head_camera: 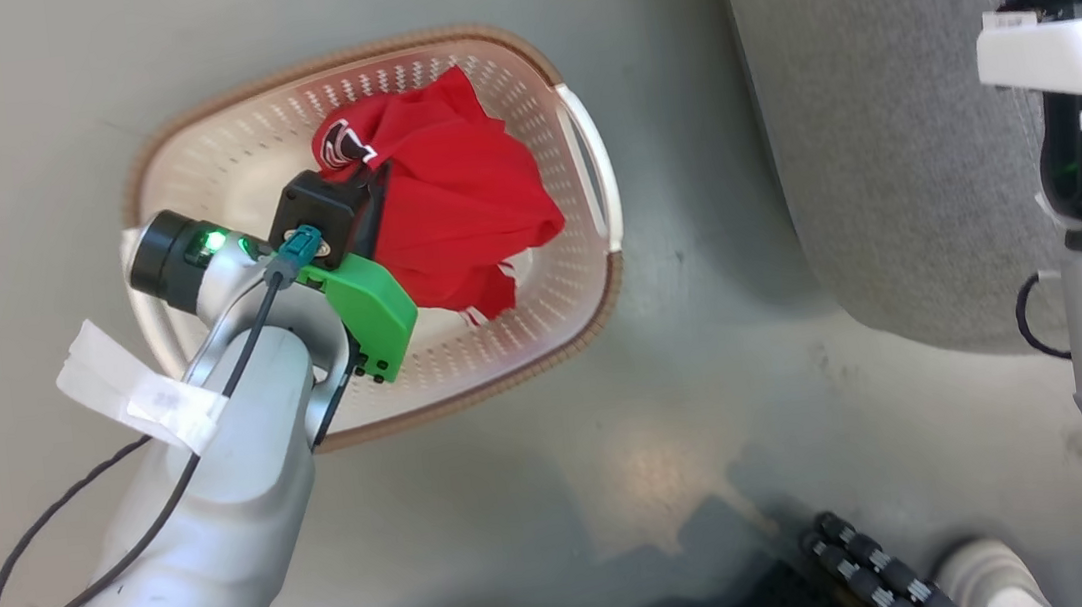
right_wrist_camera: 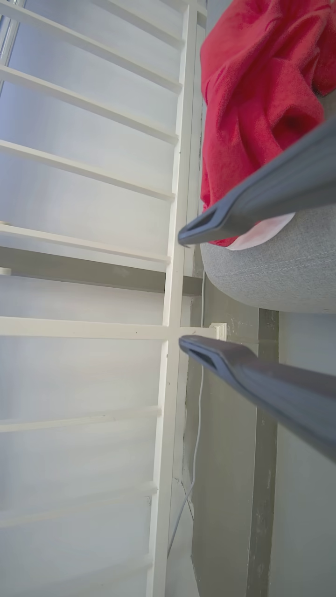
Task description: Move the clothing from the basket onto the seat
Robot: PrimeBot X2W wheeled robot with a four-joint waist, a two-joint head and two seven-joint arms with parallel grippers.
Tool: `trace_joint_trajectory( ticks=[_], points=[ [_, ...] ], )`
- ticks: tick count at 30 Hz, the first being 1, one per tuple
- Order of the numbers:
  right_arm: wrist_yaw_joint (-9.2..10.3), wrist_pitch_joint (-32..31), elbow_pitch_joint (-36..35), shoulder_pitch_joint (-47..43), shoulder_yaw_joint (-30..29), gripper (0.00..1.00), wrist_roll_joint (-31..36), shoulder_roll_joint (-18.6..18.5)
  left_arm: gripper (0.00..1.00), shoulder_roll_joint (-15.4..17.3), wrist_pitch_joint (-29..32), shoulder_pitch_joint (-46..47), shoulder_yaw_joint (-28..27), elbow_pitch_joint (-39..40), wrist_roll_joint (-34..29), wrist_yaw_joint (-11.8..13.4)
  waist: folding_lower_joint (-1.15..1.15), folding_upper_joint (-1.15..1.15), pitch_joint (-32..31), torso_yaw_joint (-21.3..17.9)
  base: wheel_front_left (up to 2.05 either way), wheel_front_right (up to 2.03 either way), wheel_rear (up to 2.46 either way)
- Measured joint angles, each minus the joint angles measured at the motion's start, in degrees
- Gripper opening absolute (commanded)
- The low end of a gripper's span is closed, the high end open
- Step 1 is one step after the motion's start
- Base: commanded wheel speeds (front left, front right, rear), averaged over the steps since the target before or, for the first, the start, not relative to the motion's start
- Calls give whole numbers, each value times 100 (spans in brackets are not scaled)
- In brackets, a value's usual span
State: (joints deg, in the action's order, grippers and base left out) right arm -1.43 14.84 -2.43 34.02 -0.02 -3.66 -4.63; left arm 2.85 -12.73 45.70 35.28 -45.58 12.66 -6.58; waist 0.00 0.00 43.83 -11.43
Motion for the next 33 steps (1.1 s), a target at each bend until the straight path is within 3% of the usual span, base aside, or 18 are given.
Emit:
trace_joint_trajectory(
  ticks=[33],
  points=[
    [-126, -1, 1329, -1873, -13, 100, 1, 31, 0, -46, -151, -552, -26, 913, 501, -45, 0, 0, -2764, 1024, 0, 0, 0]
  ],
)
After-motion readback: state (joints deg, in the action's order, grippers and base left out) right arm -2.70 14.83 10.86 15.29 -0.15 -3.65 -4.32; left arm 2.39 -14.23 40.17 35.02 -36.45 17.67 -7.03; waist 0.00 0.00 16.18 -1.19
